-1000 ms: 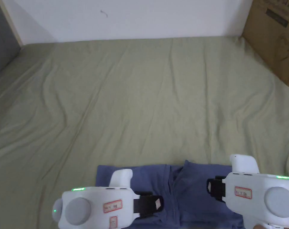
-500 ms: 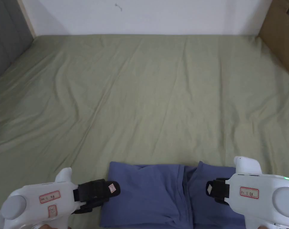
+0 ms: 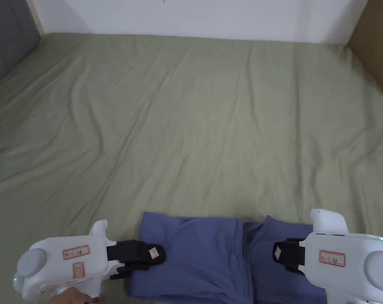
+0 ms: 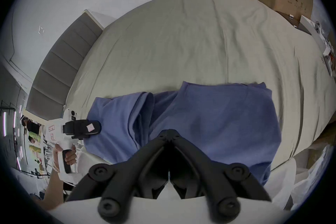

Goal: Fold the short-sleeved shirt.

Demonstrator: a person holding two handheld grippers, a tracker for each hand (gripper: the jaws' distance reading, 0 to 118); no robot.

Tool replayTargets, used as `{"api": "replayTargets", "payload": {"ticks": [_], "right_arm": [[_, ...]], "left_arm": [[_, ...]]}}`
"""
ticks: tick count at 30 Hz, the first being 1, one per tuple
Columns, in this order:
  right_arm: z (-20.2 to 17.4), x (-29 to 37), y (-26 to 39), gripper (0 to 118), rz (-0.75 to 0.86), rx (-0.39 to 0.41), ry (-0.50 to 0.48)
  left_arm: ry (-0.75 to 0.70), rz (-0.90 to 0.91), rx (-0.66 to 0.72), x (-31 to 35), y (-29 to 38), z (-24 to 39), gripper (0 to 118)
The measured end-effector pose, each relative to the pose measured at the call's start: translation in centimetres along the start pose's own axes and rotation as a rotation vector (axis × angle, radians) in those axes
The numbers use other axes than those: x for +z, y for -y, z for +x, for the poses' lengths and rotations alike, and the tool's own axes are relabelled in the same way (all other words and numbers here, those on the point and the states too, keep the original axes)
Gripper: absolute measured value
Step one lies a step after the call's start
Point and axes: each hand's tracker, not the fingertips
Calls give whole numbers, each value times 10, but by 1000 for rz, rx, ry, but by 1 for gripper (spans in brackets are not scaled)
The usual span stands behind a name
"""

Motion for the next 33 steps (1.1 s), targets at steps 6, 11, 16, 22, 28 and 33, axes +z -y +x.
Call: {"api": "replayTargets", "payload": {"ticks": [6, 11, 16, 22, 28, 33], "right_arm": [[0, 1, -4, 0, 5, 5, -1], [2, -1, -4, 0, 10, 7, -3], [8, -1, -1, 0, 2, -9, -4], [16, -3, 6, 0, -14, -24, -3], [24, 4, 6, 0, 2, -42, -22], [34, 13, 7, 0, 19, -59, -37]], "left_arm": [[-146, 52, -118, 65, -27, 5, 8], [-318, 115, -157, 133, -50, 4, 8], [-421, 153, -139, 163, -56, 6, 8], [-451, 173, -171, 149, -41, 35, 8], [-436, 151, -355, 124, -19, 127, 8], [-412, 61, -475, 67, -4, 193, 8]]}}
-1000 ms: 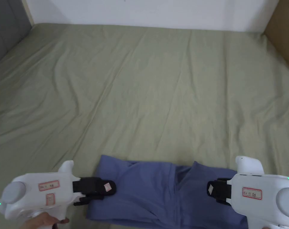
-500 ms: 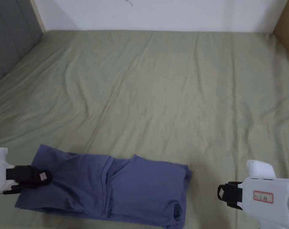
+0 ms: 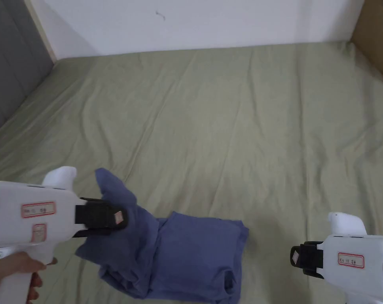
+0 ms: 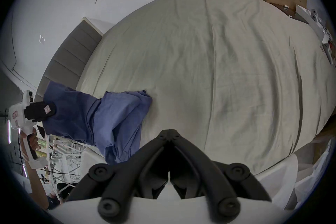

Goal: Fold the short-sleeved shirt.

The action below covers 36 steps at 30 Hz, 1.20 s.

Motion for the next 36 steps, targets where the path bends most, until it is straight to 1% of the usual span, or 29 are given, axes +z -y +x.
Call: {"api": "replayTargets", "payload": {"ticks": [2, 5, 8, 9, 10, 11, 12, 13, 14, 15, 17, 18, 19, 20, 21, 22, 23, 25, 27, 29, 31, 36], "right_arm": [[4, 2, 1, 0, 5, -2, 1], [15, 7, 2, 0, 17, -27, -3], [26, 7, 4, 0, 15, -51, 8], [31, 7, 5, 0, 11, -57, 13], [33, 8, 7, 0, 8, -64, 18], [36, 9, 9, 0, 3, -75, 25], [39, 9, 10, 0, -2, -85, 31], [41, 10, 11, 0, -3, -91, 33], [43, 10, 12, 0, -1, -95, 33], [45, 10, 13, 0, -1, -98, 34], [45, 10, 13, 0, 4, -98, 31], [45, 11, 13, 0, 11, -95, 22], [45, 11, 12, 0, 12, -96, 17], [44, 10, 12, 0, 13, -99, 14], [43, 10, 11, 0, 14, -100, 11], [41, 9, 12, 0, 15, -99, 8], [39, 7, 12, 0, 14, -95, 5], [35, 6, 12, 0, 12, -87, 1], [33, 5, 13, 0, 10, -82, -5], [31, 4, 14, 0, 5, -79, -8], [31, 2, 13, 0, 1, -76, -8], [31, 4, 14, 0, -1, -79, -3]], "left_arm": [[39, -19, -4, -18, -4, 19, 8], [97, -92, -46, -60, -2, 45, 8], [81, -180, -96, -101, 9, 68, 11], [99, -198, -102, -116, 14, 70, 21], [109, -212, -96, -126, 17, 72, 37], [117, -229, -91, -134, 20, 74, 59], [119, -234, -78, -139, 23, 75, 82], [124, -239, -75, -141, 26, 77, 95], [131, -241, -74, -141, 27, 77, 102], [139, -238, -73, -139, 27, 75, 106], [148, -225, -72, -128, 25, 71, 105], [156, -201, -52, -121, 23, 64, 102], [162, -183, -38, -115, 22, 57, 93], [165, -162, -26, -109, 21, 50, 76], [153, -133, -13, -102, 20, 45, 41], [133, -118, -13, -99, 21, 38, 14], [97, -102, -16, -97, 22, 30, 3], [19, -107, 23, -100, 28, 13, 1], [-12, -121, 93, -109, 34, -4, 0], [-10, -128, 117, -120, 41, -10, 0], [32, -128, 124, -127, 47, -6, 0], [106, -156, 116, -150, 53, 28, 0]]}}
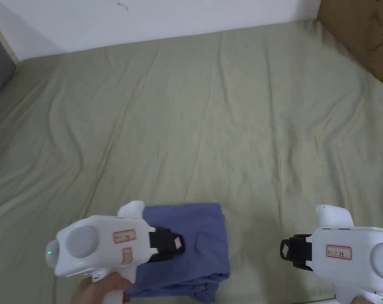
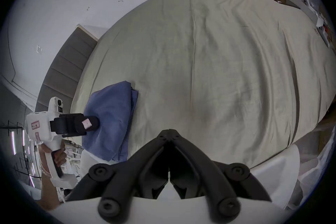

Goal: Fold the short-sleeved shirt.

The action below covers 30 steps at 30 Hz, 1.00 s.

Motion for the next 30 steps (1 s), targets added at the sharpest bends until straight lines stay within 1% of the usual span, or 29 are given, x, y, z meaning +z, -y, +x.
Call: {"api": "replayTargets", "payload": {"ticks": [2, 5, 6, 8, 9, 12, 14, 16, 17, 19, 22, 25, 28, 30], "right_arm": [[2, 0, 0, 0, 2, -5, 1], [4, 1, 2, 0, 1, -6, 3], [5, 2, 3, 0, 1, -6, 3], [8, 3, 4, 0, -1, -10, 3], [9, 3, 4, 0, -4, -11, 4], [12, 7, 5, 0, -1, -9, 17], [12, 12, 4, 0, 5, -11, 15], [12, 14, 3, 0, 10, -12, 18], [12, 13, 2, 0, 11, -12, 20], [10, 14, 2, 0, 11, -8, 23], [2, 16, -1, 0, 11, 6, 3], [-14, 20, -7, 0, 28, 53, -46], [-40, 18, -18, 0, 40, 132, -63], [-63, 16, -24, 0, 48, 186, -97]], "left_arm": [[32, -57, -57, -17, 7, 18, 0], [-29, -119, -181, -41, 22, 46, 0], [-18, -140, -192, -48, 26, 51, 0], [42, -194, -173, -60, 33, 59, 0], [46, -216, -194, -65, 38, 67, 0], [-16, -232, -301, -74, 53, 81, 0], [2, -217, -286, -69, 54, 82, 0], [69, -178, -239, -57, 49, 79, 0], [63, -153, -224, -49, 45, 77, 0], [70, -88, -228, -26, 37, 73, 0], [135, 11, -176, 14, 25, 53, 0], [173, 98, -97, 54, 21, 26, 0], [103, 151, -42, 84, 24, -12, 0], [63, 173, 20, 96, 30, -38, 0]]}}
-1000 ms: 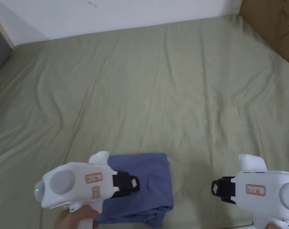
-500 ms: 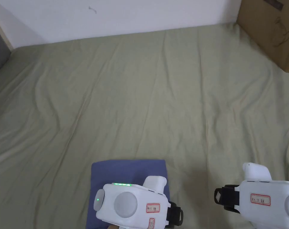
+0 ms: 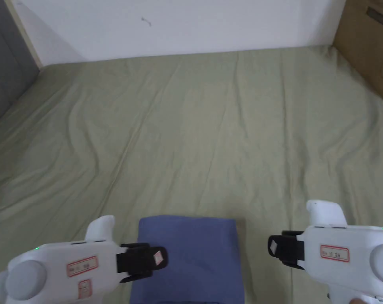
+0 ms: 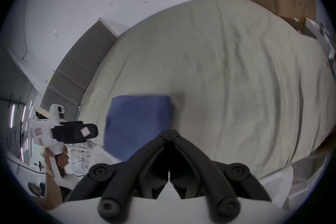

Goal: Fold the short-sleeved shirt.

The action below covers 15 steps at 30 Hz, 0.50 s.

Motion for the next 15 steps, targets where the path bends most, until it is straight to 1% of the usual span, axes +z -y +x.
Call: {"api": "replayTargets", "payload": {"ticks": [2, 5, 8, 9, 11, 13, 14, 15], "right_arm": [[-21, -8, -9, 0, -12, 51, -42], [-58, -24, -20, 0, -50, 103, -126], [-80, -56, -19, 0, -119, 148, -160], [-84, -70, -16, 0, -144, 168, -158], [-90, -95, -10, 0, -223, 188, -94], [-87, -118, -1, 0, -264, 235, -50], [-85, -126, 3, 0, -289, 237, -16], [-82, -132, 7, 0, -298, 237, -5]], "left_arm": [[-31, 24, 44, 13, 7, -21, 0], [-15, 45, 109, 24, 19, -43, 0], [37, 60, 179, 24, 29, -59, 0], [35, 58, 181, 22, 31, -63, 0], [37, 57, 183, 19, 33, -68, 0], [44, 57, 187, 16, 32, -74, 0], [52, 61, 191, 15, 32, -77, 0], [53, 64, 194, 13, 30, -80, 1]]}}
